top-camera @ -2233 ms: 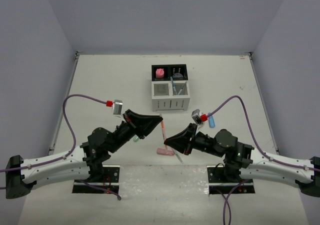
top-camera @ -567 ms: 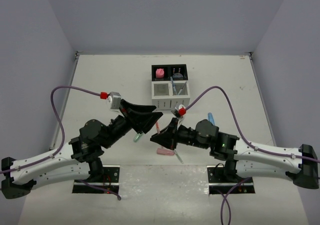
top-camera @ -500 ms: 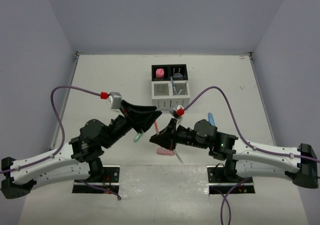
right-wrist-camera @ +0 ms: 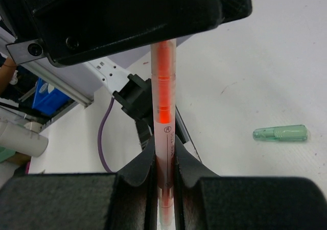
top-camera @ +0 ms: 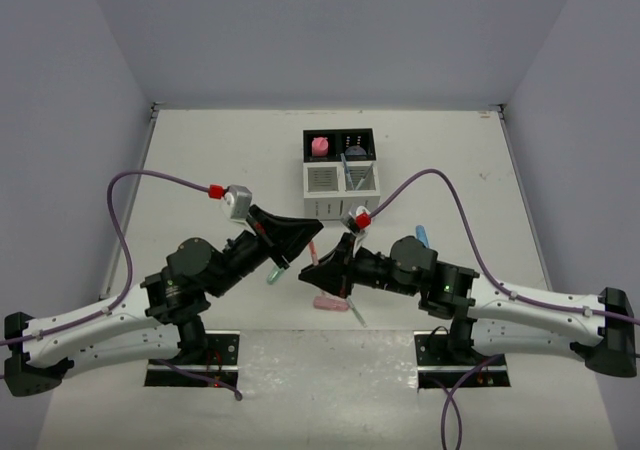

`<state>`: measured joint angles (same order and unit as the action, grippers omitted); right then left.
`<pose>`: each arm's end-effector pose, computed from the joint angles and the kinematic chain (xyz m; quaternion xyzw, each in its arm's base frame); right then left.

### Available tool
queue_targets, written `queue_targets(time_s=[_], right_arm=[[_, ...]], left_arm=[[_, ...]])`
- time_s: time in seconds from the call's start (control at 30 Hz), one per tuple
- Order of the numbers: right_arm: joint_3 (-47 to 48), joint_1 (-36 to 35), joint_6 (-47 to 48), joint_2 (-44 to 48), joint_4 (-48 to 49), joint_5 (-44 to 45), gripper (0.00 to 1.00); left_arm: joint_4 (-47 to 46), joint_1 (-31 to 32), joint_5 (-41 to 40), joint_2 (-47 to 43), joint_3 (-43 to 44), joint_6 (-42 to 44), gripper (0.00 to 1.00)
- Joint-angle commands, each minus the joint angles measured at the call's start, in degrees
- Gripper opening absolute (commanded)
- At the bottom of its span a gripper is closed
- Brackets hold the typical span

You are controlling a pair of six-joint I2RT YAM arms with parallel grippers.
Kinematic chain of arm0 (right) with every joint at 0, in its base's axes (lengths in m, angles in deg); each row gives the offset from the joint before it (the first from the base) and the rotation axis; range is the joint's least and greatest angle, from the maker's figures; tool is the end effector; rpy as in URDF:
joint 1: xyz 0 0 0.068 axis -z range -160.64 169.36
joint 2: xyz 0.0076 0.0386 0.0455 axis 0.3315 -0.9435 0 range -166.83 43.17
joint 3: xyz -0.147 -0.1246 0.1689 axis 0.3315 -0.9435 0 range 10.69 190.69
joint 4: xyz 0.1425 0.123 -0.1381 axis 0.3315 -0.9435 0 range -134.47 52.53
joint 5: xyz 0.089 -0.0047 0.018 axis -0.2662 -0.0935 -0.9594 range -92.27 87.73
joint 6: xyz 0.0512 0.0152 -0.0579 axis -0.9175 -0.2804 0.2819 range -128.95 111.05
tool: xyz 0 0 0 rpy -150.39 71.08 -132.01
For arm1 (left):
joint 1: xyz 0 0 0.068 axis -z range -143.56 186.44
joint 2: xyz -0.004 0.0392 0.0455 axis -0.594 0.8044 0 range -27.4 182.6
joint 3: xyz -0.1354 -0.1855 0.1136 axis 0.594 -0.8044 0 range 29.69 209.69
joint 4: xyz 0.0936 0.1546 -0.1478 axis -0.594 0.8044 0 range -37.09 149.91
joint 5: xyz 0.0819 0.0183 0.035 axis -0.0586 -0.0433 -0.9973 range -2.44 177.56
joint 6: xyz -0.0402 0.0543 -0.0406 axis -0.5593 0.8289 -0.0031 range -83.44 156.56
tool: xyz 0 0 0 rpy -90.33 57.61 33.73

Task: Sort the stationery into containers
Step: Close the pen cap on the pen.

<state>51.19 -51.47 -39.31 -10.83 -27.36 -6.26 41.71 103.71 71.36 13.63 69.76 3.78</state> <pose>0.0741 0.2273 0.3131 -0.2739 0.6741 0.5458 0.4156 0.0894 -0.1647 0.3566 0.0849 0.6383 -0.5242 0.5573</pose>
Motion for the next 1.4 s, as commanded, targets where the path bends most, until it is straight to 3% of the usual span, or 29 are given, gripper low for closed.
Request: queue_targets(time_s=[0.0,0.3,0.6,0.77,1.03,1.2,1.37], right_arm=[[3.9,-0.2,2.1,1.1,-0.4,2.6,0.0],[10.7,0.5,7.7,-0.9,-2.5,9.0,0.0],[33.8,9.8,14.0,-10.2,-10.5,4.2,0.0],[38.9,13.8,14.9,-13.2,-13.9,0.8,0.0],[35.6,14.9,15.0,-14.9,-12.3,-4.5,0.0],[25.3,14.8,10.3,-17.4,-6.6,-10.6,0.0],[16.4,12.7,6.0,-16.8,0.7,-12.6,0.0]], left_arm=[[-0.3,0.1,1.5,0.2,0.3,-0.5,0.0],[-2.0,0.1,4.6,1.2,-2.5,-2.7,0.0],[-3.8,0.8,7.3,4.8,-7.5,-6.7,0.0],[-4.5,1.7,7.6,4.3,-8.6,-6.0,0.0],[0.9,1.7,4.3,4.3,-5.6,-1.9,0.0],[9.6,1.7,1.1,3.0,4.4,7.3,0.0],[12.4,1.7,1.8,3.0,13.6,12.3,0.0]])
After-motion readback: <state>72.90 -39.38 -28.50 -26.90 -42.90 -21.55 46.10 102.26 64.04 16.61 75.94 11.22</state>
